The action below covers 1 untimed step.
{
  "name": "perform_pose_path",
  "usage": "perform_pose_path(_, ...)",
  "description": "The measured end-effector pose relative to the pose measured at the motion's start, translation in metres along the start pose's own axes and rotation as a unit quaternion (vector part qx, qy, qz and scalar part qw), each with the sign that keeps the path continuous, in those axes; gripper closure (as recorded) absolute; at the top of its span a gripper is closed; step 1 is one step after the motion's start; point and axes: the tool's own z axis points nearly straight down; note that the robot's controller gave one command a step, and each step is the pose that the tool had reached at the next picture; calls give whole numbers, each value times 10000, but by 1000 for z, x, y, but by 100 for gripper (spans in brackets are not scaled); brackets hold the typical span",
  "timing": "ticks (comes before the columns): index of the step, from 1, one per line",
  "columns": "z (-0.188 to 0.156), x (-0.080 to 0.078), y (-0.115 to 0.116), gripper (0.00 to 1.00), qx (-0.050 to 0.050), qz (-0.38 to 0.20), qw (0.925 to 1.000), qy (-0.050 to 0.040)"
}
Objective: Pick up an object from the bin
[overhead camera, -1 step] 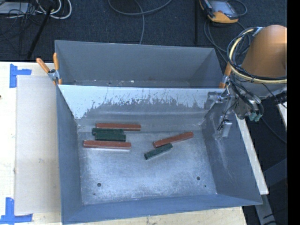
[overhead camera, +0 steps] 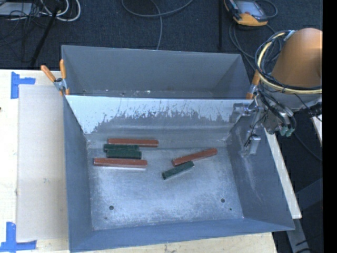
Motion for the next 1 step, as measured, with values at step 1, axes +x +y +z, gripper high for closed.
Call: perform_pose_path(1,36,4,48,0,12,-768,9970,-15)
